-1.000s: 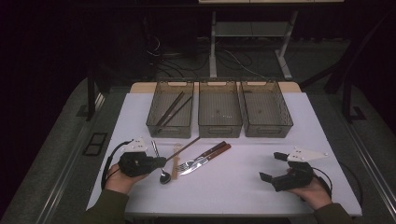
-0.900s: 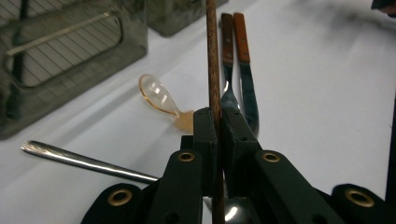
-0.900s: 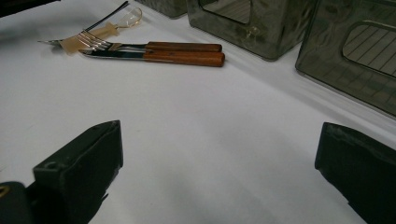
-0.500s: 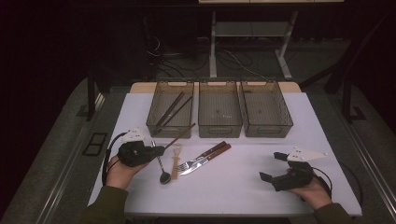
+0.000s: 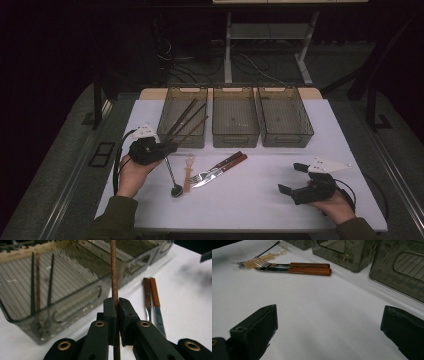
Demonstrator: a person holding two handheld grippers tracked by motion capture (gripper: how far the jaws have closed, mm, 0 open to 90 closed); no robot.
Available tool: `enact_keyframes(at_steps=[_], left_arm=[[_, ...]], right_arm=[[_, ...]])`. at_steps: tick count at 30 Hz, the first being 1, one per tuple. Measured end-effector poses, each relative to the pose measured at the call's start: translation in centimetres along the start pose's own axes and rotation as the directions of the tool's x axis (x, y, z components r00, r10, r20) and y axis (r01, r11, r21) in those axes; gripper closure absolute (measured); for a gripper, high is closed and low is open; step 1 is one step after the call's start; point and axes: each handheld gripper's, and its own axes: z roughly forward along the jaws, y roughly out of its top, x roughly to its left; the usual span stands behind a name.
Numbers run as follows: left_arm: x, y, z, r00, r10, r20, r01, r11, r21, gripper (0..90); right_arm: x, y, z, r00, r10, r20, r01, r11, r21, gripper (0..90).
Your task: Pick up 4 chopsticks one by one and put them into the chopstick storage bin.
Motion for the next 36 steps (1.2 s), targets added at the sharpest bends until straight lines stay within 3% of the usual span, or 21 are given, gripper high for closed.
enact_keyframes(at_steps=[13,23,36], left_arm=[[1.2,1.8,1.1,0.9989,-0.025,-0.04,0.024,0.9994,-0.025,84.7],[2.1,4.2,2.2,0.9966,-0.038,-0.073,0.035,0.9986,-0.039,84.7],[3.7,7.5,3.7,0.9889,-0.059,-0.136,0.053,0.9976,-0.046,84.7]], right_arm=[[0.0,0.0,0.0,1.0,0.001,0.0,-0.001,1.0,-0.002,1.2],[0.0,0.0,-0.1,1.0,0.003,-0.002,-0.003,1.0,-0.007,1.2],[0.0,0.0,-0.1,1.0,0.006,-0.005,-0.006,1.0,-0.009,1.2]])
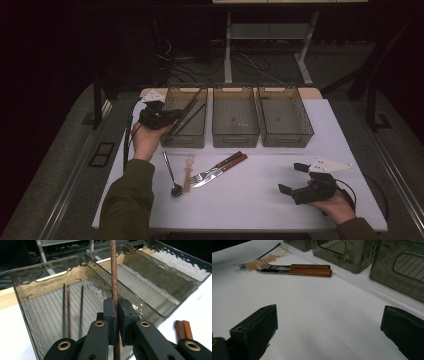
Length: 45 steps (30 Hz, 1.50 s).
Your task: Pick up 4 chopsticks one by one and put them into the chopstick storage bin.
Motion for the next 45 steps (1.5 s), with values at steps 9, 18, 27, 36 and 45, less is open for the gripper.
enact_keyframes(at_steps=[9,18,27,36,45], left_arm=[[1.0,1.1,1.7,0.9992,-0.022,-0.032,0.021,0.9996,-0.02,84.7],[2.2,0.9,3.4,0.9954,-0.06,-0.075,0.057,0.9977,-0.037,84.6],[3.2,0.0,5.0,0.9887,-0.068,-0.133,0.071,0.9974,0.013,84.6],[3.4,-0.5,6.0,0.9851,-0.062,-0.16,0.075,0.9944,0.074,84.4],[3.3,-0.5,6.0,0.983,-0.061,-0.173,0.075,0.9945,0.073,76.8]], right_arm=[[0.0,0.0,0.0,1.0,-0.001,-0.001,0.001,1.0,-0.003,1.2],[0.0,0.0,-0.1,1.0,-0.001,-0.004,0.001,1.0,-0.004,1.2],[0.0,0.0,-0.1,1.0,0.001,-0.009,-0.001,1.0,-0.005,1.2],[0.1,0.0,-0.1,0.9999,0.0,-0.01,0.0,1.0,-0.004,1.2],[0.1,0.0,-0.1,1.0,0.0,-0.01,0.0,1.0,-0.008,1.2]])
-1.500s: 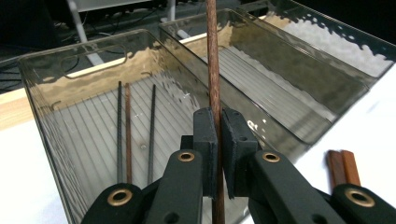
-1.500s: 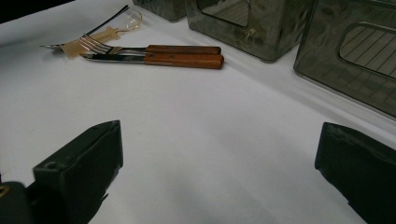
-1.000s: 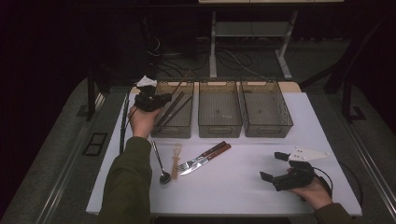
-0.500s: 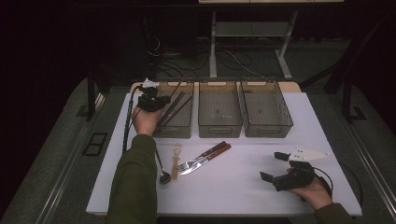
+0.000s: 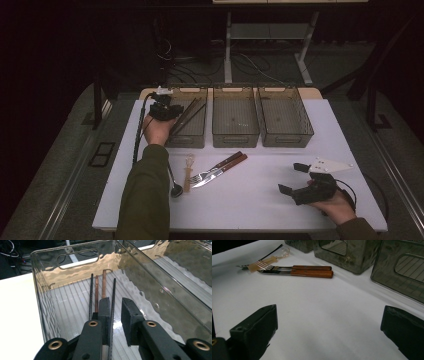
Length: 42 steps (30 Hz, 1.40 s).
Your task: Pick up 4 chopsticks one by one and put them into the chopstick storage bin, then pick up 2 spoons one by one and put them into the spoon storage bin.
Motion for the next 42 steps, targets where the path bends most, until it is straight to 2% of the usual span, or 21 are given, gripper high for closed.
enact_keyframes(at_steps=[5,8,12,15,22,25,26,28,29,35,42], left_arm=[[-0.2,0.0,-0.1,0.9997,0.018,0.016,-0.018,0.9998,-0.003,70.1],[-0.6,0.0,-0.4,0.9984,0.035,0.044,-0.034,0.9992,-0.02,66.4],[-1.4,0.0,-0.8,0.9938,0.07,0.086,-0.069,0.9974,-0.023,60.2],[-2.1,0.1,-1.6,0.9896,0.103,0.101,-0.099,0.9942,-0.041,55.4],[-3.0,0.0,-3.3,0.9822,0.128,0.138,-0.124,0.9915,-0.039,47.0],[-3.6,-0.4,-4.1,0.9786,0.131,0.158,-0.125,0.9909,-0.05,45.0],[-3.7,-0.5,-4.3,0.9763,0.147,0.159,-0.142,0.9889,-0.044,44.2],[-4.1,-0.9,-4.7,0.9721,0.155,0.176,-0.149,0.9878,-0.045,41.9],[-4.3,-1.1,-4.9,0.972,0.152,0.179,-0.145,0.9881,-0.05,41.0],[-5.3,-2.6,-6.0,0.9607,0.173,0.217,-0.164,0.9847,-0.059,36.5],[-6.2,-4.5,-7.4,0.9557,0.183,0.231,-0.172,0.9829,-0.067,33.3]], right_arm=[[-0.1,0.0,0.0,1.0,0.004,0.001,-0.004,1.0,-0.004,1.2],[-0.1,0.1,0.1,1.0,0.004,0.001,-0.004,1.0,0.001,1.2],[0.0,0.1,0.1,1.0,0.001,0.004,-0.001,1.0,0.004,1.2],[-0.1,0.1,0.1,1.0,0.002,0.004,-0.002,1.0,0.002,1.2],[0.0,0.0,0.1,1.0,-0.003,0.003,0.003,1.0,0.002,1.2],[0.1,0.0,0.0,1.0,-0.001,0.003,0.001,1.0,0.0,1.1],[0.1,0.0,0.0,1.0,-0.001,0.003,0.001,1.0,0.0,1.2],[0.1,0.0,0.0,1.0,-0.003,0.002,0.003,1.0,0.001,1.2],[0.1,0.0,0.0,1.0,-0.003,0.002,0.003,1.0,0.0,1.2],[0.0,0.0,0.1,1.0,-0.004,0.002,0.004,1.0,0.004,1.2],[0.0,0.0,0.1,1.0,-0.002,0.004,0.002,1.0,0.003,1.2]])
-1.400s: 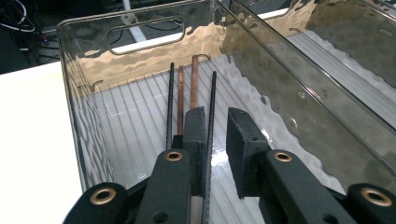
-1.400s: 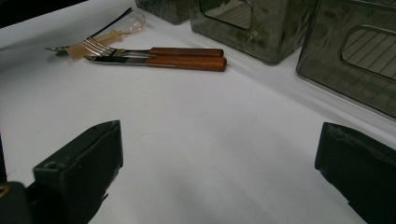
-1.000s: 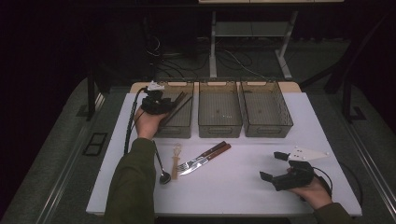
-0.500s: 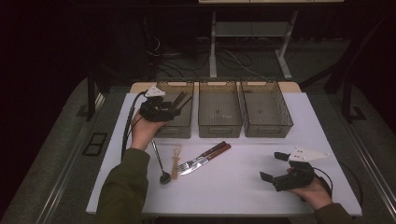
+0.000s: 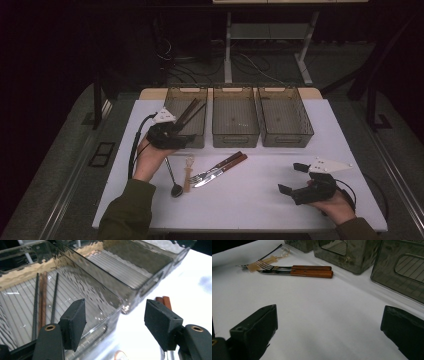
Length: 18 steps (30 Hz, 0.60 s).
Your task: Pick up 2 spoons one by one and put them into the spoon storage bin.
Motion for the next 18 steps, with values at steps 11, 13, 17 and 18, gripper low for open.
enact_keyframes(at_steps=[11,13,17,18], left_arm=[[-2.0,-2.0,-1.9,0.9998,0.019,-0.004,-0.019,0.9997,-0.015,31.1],[-2.2,-2.5,-2.2,0.9997,0.022,-0.008,-0.022,0.9997,-0.008,31.0],[-2.4,-3.6,-2.6,0.9995,0.022,-0.021,-0.022,0.9997,0.007,31.0],[-2.4,-3.8,-2.7,0.9995,0.02,-0.026,-0.02,0.9998,0.009,31.0]], right_arm=[[0.1,0.0,-0.1,1.0,-0.002,0.0,0.002,1.0,-0.002,1.2],[0.1,0.0,-0.1,1.0,0.0,0.0,0.0,1.0,-0.001,1.2],[0.1,0.0,-0.1,1.0,-0.001,0.002,0.001,1.0,-0.005,1.2],[0.1,0.0,-0.1,1.0,-0.001,0.003,0.001,1.0,-0.003,1.2]])
